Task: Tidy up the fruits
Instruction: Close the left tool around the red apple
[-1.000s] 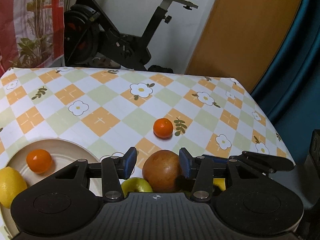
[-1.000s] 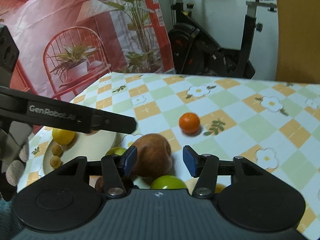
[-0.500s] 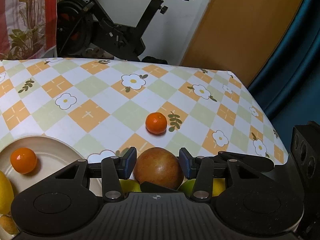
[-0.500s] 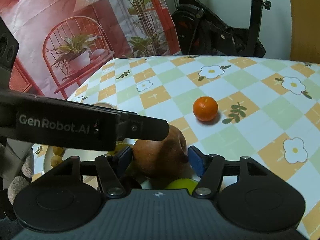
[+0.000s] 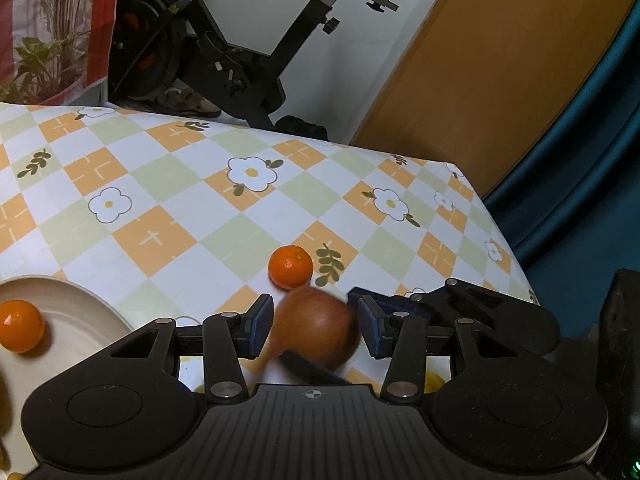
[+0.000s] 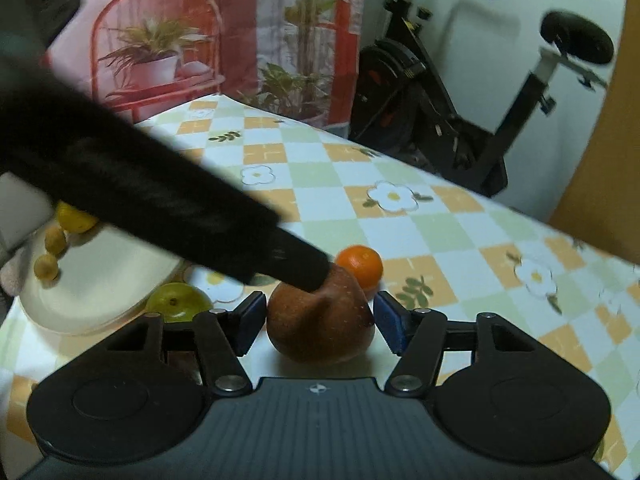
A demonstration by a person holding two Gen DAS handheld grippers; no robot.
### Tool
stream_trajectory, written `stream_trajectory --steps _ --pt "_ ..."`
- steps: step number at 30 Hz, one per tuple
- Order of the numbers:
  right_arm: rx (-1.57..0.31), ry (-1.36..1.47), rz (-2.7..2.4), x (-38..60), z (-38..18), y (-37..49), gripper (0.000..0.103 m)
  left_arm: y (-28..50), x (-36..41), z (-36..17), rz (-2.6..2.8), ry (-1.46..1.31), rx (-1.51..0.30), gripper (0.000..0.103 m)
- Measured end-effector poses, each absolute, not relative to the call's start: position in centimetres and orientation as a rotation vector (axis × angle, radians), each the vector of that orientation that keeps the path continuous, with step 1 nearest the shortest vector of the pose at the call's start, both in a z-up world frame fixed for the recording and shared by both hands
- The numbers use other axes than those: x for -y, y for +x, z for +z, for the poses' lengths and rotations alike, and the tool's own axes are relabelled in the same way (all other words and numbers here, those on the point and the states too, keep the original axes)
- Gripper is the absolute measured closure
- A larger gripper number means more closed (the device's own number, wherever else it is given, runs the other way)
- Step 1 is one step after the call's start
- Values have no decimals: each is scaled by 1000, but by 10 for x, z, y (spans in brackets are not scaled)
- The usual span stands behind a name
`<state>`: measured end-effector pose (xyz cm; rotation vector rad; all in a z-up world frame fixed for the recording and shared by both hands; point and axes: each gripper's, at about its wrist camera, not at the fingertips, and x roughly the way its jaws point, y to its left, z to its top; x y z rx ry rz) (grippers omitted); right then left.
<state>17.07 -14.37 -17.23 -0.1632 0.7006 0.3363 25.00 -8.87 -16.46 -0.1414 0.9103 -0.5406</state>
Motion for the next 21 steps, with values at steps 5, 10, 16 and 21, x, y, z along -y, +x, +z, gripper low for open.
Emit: stream_trajectory --steps 5,10,16,21 --pt "-686 -146 379 137 -169 167 45 251 87 -173 -528 -139 -932 55" --pt "-684 -118 394 137 -171 163 45 250 77 -179 -531 -162 -950 54" --pt "-727 24 386 156 -176 169 34 251 67 -177 -517 -169 -949 54" --pt "-774 145 407 162 -181 182 34 253 57 -180 -511 -185 -959 54"
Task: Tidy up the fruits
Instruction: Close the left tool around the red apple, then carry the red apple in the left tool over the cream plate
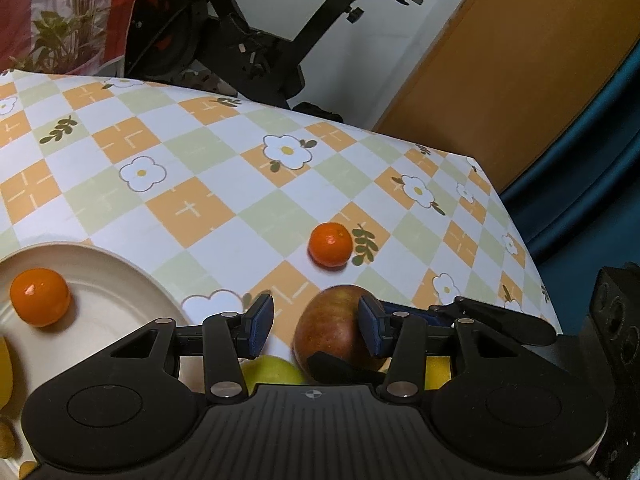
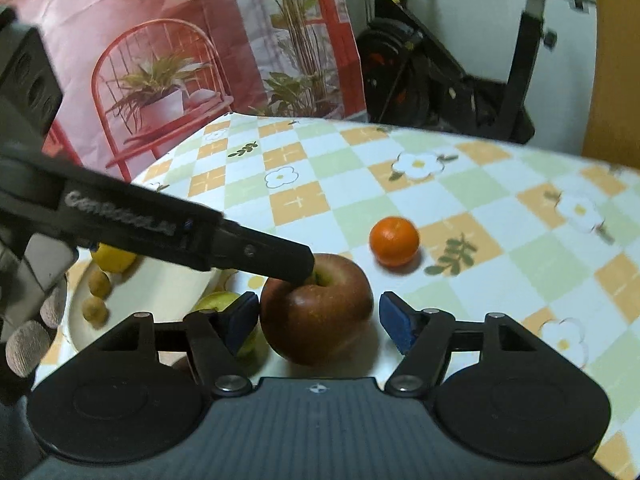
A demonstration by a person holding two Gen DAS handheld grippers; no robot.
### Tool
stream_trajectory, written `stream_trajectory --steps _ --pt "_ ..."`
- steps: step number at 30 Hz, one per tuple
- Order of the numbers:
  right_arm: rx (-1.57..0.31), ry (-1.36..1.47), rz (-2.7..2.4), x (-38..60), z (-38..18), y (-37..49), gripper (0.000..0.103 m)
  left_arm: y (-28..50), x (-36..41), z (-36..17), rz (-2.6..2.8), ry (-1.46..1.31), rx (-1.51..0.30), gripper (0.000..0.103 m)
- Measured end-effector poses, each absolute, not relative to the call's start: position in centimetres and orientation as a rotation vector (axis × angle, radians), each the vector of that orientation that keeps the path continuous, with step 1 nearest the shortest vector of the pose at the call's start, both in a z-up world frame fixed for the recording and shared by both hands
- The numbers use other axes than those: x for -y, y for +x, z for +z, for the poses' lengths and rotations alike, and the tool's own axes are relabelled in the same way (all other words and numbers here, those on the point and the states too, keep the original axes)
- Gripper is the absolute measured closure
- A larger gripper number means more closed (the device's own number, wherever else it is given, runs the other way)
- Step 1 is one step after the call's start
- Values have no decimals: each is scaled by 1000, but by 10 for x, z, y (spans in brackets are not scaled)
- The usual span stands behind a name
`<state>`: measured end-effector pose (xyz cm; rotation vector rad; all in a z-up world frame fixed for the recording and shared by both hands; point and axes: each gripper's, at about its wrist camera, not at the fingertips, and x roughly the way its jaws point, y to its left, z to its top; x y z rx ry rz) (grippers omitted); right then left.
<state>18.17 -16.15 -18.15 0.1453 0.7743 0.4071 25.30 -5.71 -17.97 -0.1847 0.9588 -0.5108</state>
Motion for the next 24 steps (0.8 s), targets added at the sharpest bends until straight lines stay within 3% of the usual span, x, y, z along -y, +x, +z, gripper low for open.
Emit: stream_trajectory --steps 5,8,16,24 --pt "-772 146 410 157 -183 183 35 255 55 -177 -539 -227 -944 52" --pt "-772 149 411 158 -183 182 35 253 64 -179 -566 -211 -969 44" --pt "-758 121 396 153 -184 179 36 253 66 -186 -578 -251 -1002 44" --pt "-699 87 415 142 -158 179 36 247 42 -147 -584 -241 -918 44"
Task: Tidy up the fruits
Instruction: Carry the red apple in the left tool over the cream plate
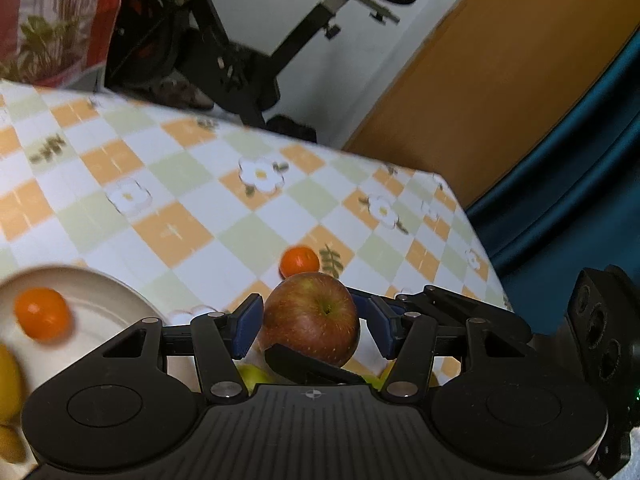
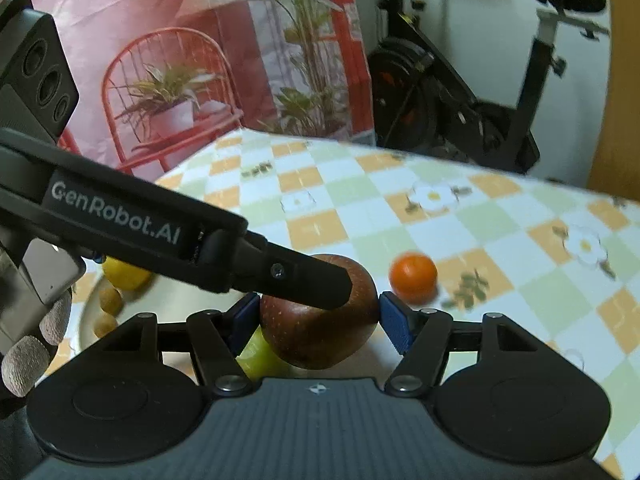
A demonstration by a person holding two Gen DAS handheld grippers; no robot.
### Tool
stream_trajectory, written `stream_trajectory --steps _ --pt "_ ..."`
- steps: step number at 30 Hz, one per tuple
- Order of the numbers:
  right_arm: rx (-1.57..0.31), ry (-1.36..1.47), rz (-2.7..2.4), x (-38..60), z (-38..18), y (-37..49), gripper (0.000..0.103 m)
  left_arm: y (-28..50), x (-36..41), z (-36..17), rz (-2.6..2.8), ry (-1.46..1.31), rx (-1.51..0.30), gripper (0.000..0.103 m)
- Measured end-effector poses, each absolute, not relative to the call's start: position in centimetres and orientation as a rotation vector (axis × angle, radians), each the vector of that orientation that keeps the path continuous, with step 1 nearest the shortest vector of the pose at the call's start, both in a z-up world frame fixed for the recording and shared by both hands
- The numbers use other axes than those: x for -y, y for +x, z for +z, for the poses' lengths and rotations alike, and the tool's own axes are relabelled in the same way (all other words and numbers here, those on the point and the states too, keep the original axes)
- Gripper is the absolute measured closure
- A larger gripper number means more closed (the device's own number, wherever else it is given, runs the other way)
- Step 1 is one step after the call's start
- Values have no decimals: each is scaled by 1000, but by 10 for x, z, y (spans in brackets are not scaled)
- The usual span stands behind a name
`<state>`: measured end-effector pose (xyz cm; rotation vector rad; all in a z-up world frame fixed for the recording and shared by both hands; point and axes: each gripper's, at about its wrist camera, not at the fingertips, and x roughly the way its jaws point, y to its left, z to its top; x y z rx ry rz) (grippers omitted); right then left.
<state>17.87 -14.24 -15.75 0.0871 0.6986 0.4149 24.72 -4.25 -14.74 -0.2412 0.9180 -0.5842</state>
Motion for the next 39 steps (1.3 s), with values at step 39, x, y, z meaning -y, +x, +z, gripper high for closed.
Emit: stream_trajectory --steps 39 --pt "-711 -158 521 -8 -181 224 36 256 -73 -179 -379 -351 -909 45"
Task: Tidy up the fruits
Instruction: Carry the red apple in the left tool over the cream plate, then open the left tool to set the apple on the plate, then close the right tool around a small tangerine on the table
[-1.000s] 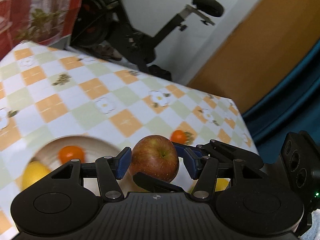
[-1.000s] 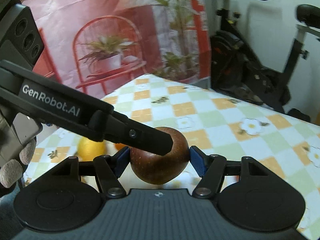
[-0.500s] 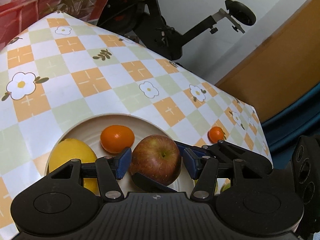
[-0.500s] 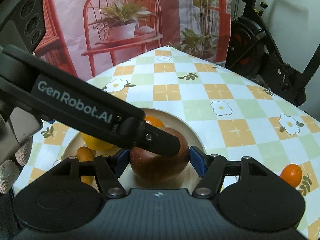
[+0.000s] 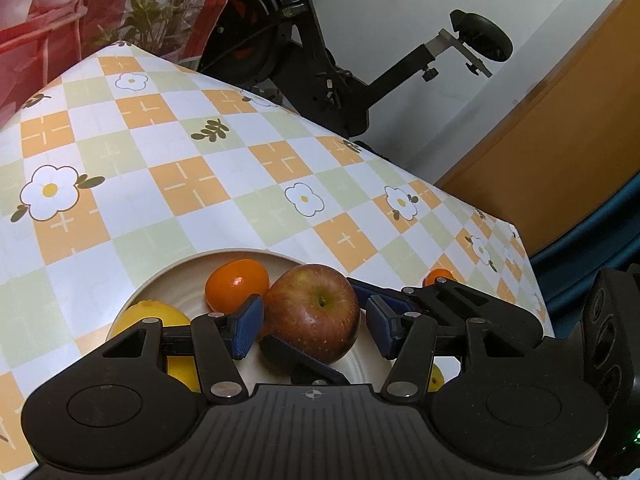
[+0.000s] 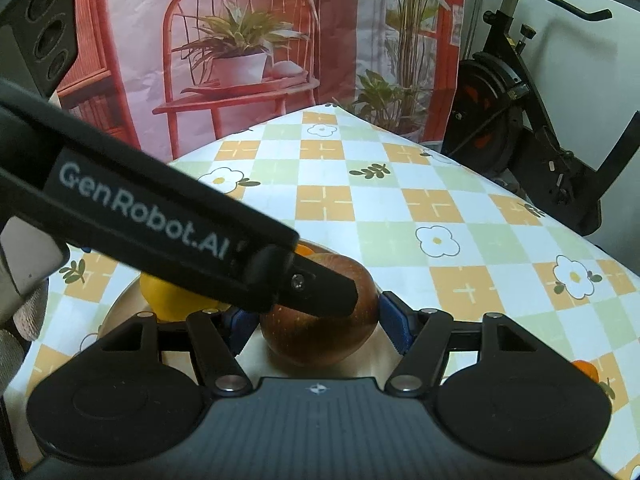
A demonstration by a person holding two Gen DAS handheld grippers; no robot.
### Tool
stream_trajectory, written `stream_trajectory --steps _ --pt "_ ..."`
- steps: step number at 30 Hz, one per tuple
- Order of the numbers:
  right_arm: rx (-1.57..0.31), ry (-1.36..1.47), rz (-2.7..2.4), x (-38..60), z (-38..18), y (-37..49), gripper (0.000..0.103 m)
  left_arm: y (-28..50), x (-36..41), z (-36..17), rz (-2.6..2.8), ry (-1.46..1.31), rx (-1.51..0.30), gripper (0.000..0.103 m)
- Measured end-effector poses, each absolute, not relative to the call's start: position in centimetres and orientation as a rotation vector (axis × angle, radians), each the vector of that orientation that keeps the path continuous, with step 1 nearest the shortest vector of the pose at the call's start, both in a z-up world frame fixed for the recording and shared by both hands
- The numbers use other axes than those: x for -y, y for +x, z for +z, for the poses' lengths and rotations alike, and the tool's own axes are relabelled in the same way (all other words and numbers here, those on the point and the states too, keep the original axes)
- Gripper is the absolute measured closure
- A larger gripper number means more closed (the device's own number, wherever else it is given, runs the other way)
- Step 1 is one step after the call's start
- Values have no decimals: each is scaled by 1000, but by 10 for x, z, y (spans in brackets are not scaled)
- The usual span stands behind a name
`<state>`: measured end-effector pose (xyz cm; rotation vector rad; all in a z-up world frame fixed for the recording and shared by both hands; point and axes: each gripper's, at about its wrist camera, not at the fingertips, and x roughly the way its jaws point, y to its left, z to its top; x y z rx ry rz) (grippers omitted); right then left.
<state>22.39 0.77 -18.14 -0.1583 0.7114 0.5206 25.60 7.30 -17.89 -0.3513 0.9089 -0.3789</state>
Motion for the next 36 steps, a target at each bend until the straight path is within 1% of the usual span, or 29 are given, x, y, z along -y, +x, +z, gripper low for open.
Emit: stream_trajectory --steps 9,18,24,28,34,36 --pt "-735 -133 528 7 -169 217 35 252 -69 -152 -365 -315 -846 44" --pt "-704 -33 519 71 -140 205 35 249 -33 -122 -403 -261 -776 44" --pt "-684 2 405 128 -133 212 35 259 6 -123 -443 -193 -764 44" --pt "-681 18 344 159 -140 216 35 274 29 -131 -467 -187 -778 44" --pt "-725 19 332 183 -165 224 43 295 63 -149 -510 -193 -839 44" --pt "-741 5 348 184 -174 226 47 299 74 -156 -529 -180 -856 45"
